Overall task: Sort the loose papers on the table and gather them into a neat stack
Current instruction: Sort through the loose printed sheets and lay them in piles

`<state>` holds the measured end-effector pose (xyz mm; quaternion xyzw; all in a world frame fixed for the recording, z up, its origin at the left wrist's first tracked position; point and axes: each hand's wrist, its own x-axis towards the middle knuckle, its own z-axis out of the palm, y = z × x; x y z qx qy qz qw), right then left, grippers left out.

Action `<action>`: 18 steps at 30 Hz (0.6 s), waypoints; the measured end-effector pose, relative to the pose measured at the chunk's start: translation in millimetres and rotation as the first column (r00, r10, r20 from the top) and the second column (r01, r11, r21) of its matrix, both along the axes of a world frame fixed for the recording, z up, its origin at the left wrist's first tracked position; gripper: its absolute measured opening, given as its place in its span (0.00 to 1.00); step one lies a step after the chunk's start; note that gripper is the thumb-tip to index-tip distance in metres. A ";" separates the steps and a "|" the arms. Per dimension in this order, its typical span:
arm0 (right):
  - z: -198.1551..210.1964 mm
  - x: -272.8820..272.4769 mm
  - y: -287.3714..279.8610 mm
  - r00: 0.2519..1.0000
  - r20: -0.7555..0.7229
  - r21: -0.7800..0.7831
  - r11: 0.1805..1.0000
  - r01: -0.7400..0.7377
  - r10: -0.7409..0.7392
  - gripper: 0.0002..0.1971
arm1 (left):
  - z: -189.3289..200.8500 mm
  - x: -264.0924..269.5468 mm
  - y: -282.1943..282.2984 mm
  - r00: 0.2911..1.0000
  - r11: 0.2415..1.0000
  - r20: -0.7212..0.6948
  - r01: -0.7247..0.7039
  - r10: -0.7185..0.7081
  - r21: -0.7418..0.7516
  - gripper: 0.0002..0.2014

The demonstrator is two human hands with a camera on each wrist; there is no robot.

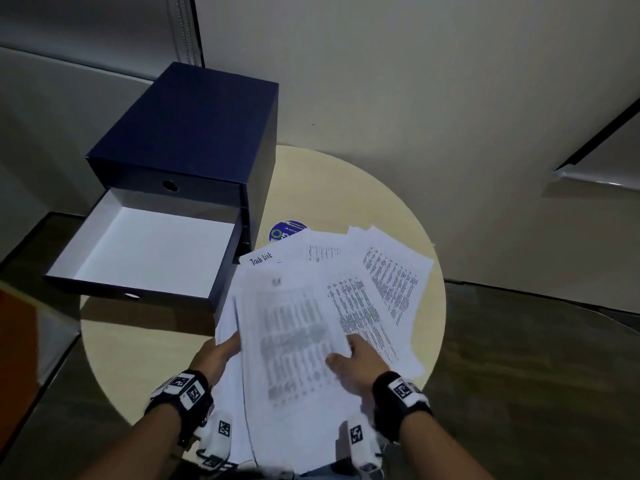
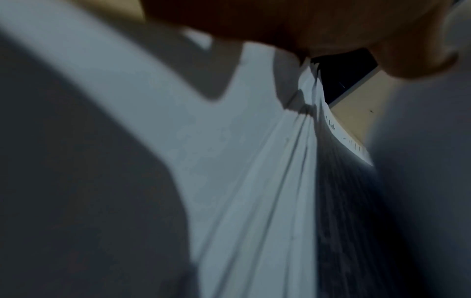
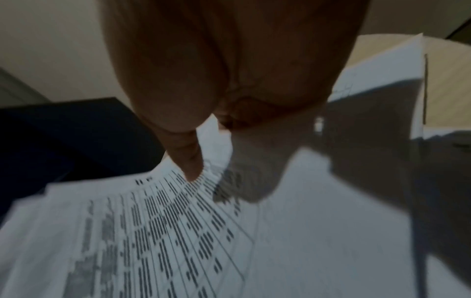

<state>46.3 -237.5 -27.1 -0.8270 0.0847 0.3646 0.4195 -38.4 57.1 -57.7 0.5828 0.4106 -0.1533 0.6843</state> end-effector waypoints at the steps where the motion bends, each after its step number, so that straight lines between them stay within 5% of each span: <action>1: -0.2 -1.6 4.5 0.999 0.001 0.009 0.999 -0.036 0.036 0.15 | 6.5 -2.8 -4.7 0.999 0.999 0.041 0.023 -0.025 0.037 0.40; 4: 2.1 11.2 -1.3 0.974 0.181 -0.196 0.975 -0.100 0.136 0.09 | 15.7 -7.0 -12.0 0.997 0.998 0.073 0.028 -0.032 0.058 0.27; 8: -1.1 49.8 -34.9 0.937 0.331 -0.401 0.916 0.032 0.112 0.26 | 6.3 -4.2 -5.9 0.998 0.995 0.057 -0.026 0.031 -0.099 0.48; 9: -1.5 57.4 -44.2 0.941 0.313 -0.445 0.895 0.026 0.128 0.29 | 4.7 -4.8 -5.8 0.997 0.995 0.072 -0.021 0.028 -0.102 0.47; 13: 0.7 68.0 -62.5 0.969 0.232 -0.472 0.881 0.038 0.082 0.39 | -6.9 -7.6 -7.4 0.994 0.988 0.070 0.074 -0.084 0.139 0.25; 18: 2.7 66.9 -64.1 0.973 0.219 -0.432 0.901 0.027 0.075 0.12 | -9.1 -3.7 -7.3 0.991 0.953 0.020 0.118 -0.129 0.280 0.21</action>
